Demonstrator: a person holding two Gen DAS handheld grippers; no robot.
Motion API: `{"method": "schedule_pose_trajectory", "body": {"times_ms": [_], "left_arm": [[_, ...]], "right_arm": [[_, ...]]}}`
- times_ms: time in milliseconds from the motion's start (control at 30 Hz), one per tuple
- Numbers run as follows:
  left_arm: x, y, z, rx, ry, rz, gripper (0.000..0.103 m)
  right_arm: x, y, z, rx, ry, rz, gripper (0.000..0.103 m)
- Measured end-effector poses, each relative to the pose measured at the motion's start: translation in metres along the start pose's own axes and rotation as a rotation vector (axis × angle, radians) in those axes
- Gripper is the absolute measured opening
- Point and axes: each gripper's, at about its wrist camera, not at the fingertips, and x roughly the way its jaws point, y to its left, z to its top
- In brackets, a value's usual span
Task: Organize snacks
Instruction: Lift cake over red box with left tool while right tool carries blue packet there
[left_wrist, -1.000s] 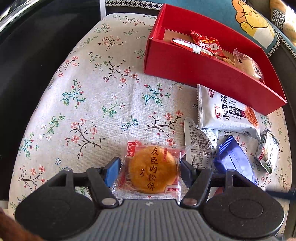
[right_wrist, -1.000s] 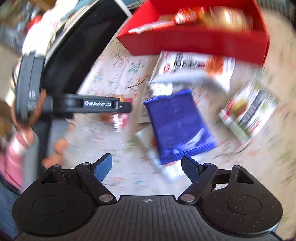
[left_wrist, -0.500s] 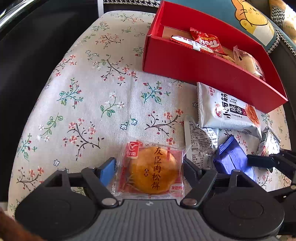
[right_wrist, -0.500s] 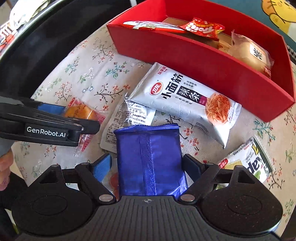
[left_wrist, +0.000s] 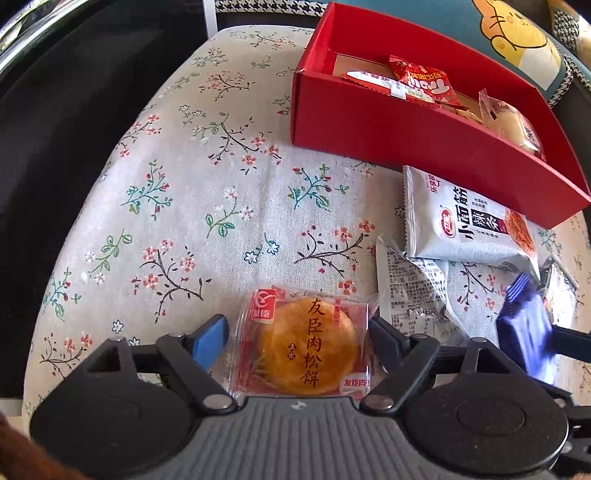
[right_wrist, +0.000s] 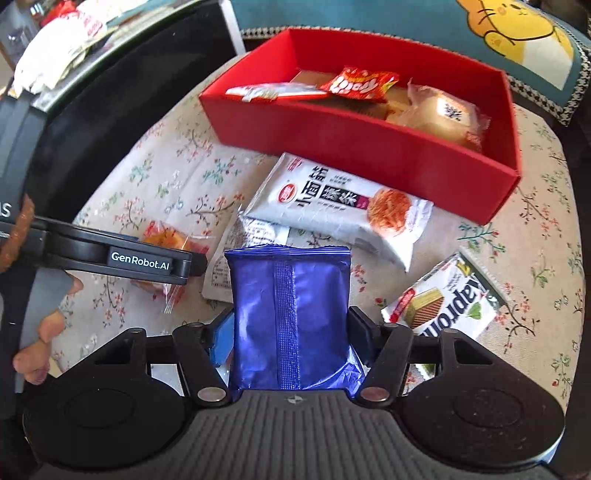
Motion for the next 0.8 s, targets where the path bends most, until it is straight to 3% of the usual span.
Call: {"method": "schedule_pose_trajectory", "body": {"times_ms": [100,567,800], "left_arm": [[0.001,-0.007,-0.003,0.027,-0.019,0.036,0.103],[-0.041,-0.011,-0.018,0.007,-0.048,0.054,0.097],[-0.076,-0.031,-0.003,0.048,-0.144,0.052,0.097]], "right_arm": [[-0.001,-0.004,0.002,0.011,-0.008,0.006,0.069],[-0.031,-0.01,0.003,0.014,-0.104,0.001,0.069],[-0.058,-0.013,0.006,0.045,-0.196,0.015,0.069]]}}
